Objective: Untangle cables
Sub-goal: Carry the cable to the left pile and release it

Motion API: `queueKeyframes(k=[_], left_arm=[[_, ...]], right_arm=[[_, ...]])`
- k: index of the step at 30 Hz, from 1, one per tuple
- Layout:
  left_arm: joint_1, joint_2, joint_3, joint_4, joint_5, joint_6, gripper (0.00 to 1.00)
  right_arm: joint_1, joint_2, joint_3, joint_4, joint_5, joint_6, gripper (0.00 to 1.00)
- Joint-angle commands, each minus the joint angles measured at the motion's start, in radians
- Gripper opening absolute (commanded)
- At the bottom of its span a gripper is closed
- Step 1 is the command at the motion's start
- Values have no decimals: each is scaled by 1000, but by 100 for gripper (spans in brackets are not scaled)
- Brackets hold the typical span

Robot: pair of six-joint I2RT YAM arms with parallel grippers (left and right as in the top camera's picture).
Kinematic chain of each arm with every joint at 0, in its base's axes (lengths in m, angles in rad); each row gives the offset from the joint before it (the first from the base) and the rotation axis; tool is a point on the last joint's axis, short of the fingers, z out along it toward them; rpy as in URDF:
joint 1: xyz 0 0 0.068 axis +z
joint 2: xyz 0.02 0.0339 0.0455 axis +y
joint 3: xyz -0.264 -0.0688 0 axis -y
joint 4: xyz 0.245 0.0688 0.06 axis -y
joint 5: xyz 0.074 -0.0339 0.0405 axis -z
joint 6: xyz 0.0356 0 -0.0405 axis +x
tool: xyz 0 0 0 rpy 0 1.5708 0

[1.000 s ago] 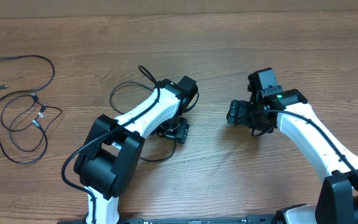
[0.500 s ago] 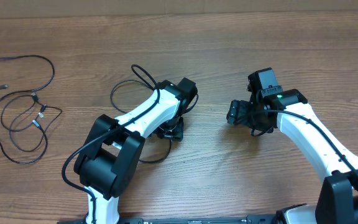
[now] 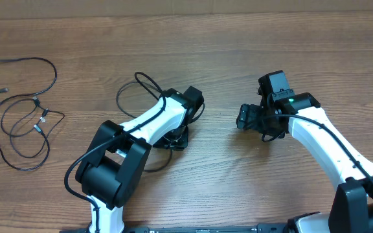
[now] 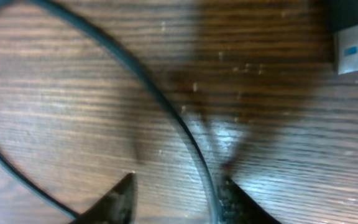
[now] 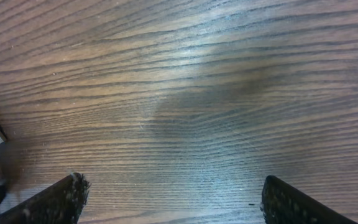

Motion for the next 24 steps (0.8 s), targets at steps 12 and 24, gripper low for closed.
queueKeyframes(k=[12,24], left_arm=[[119,-56,140,-101,-134,-42,4],[447,-235,479,-277,-380,-27,4]], right_arm=[[-4,-6,-4,-6,8,-3,88],[-4,-6,-4,-5,9,-3,88]])
